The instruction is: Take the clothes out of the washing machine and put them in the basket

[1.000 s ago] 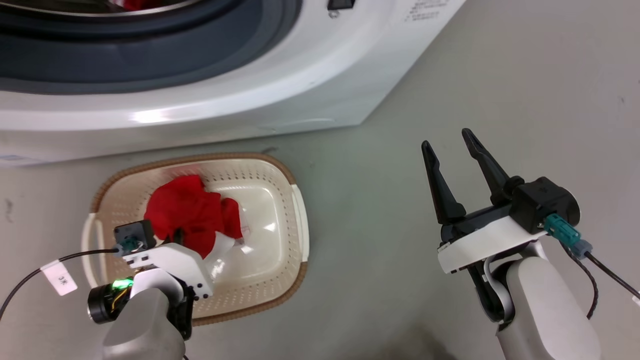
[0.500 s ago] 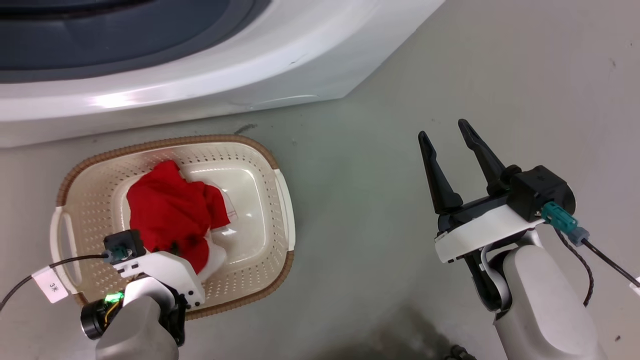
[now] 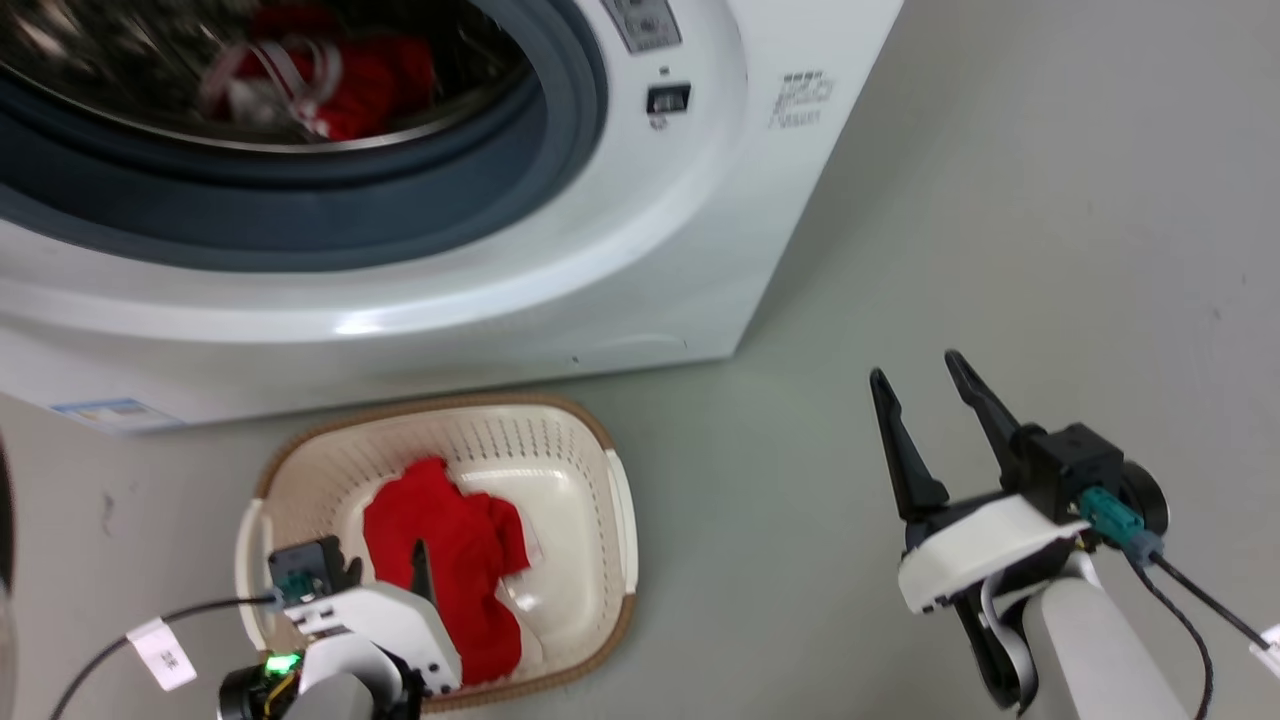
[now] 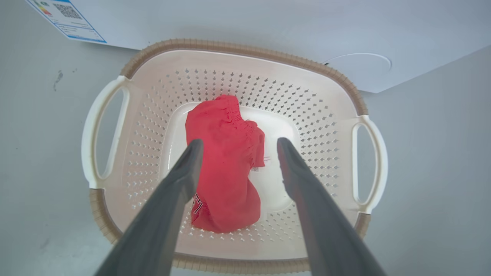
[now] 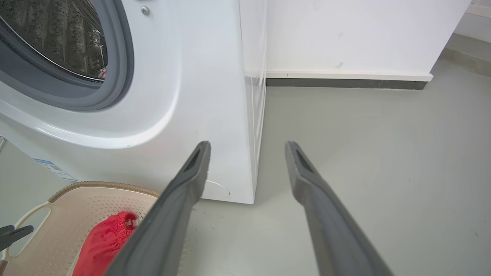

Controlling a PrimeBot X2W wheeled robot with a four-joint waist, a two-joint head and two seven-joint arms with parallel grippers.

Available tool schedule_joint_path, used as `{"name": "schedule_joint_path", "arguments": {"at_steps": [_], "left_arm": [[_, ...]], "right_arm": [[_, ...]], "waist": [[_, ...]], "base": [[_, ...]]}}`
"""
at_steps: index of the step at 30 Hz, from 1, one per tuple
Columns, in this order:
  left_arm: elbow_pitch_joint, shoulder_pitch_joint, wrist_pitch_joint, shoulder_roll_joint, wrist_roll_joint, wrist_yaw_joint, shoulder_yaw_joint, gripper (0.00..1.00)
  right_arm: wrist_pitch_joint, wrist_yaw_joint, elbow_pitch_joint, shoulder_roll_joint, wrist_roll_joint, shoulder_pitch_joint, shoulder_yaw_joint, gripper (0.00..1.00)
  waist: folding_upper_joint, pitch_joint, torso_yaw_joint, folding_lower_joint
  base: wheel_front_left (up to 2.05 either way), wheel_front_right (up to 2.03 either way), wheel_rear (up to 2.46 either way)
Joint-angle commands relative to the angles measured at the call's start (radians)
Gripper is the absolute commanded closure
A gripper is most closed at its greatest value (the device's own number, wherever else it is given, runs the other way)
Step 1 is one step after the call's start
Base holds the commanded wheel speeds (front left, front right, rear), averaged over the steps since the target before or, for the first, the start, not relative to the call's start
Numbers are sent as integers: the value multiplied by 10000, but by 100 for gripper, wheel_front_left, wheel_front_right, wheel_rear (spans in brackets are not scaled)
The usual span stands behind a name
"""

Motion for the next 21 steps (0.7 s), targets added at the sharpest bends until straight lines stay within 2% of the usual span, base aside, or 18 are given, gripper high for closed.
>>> {"name": "schedule_joint_path", "arguments": {"at_steps": [1,12,18,21], "left_arm": [[-184,239,-20,-60,82,21,-23,0],[-4000,1816,-24,-305,1229,372,-116,0],[-5495,1384,-25,-316,1843,510,-138,0],[-5712,866,-25,-165,2059,548,-50,0]], "right_arm": [[18,-7,24,-6,-62,163,-56,0],[481,-7,-444,-3,-218,1327,-562,0],[662,-7,-857,-3,-208,1570,-489,0],[720,-7,-1015,-4,-154,1521,-362,0]], "waist": [[0,-935,374,0],[0,-2245,787,0],[0,-2441,752,0],[0,-2291,593,0]], "base": [[0,0,0],[0,0,0],[0,0,0],[0,0,0]]}}
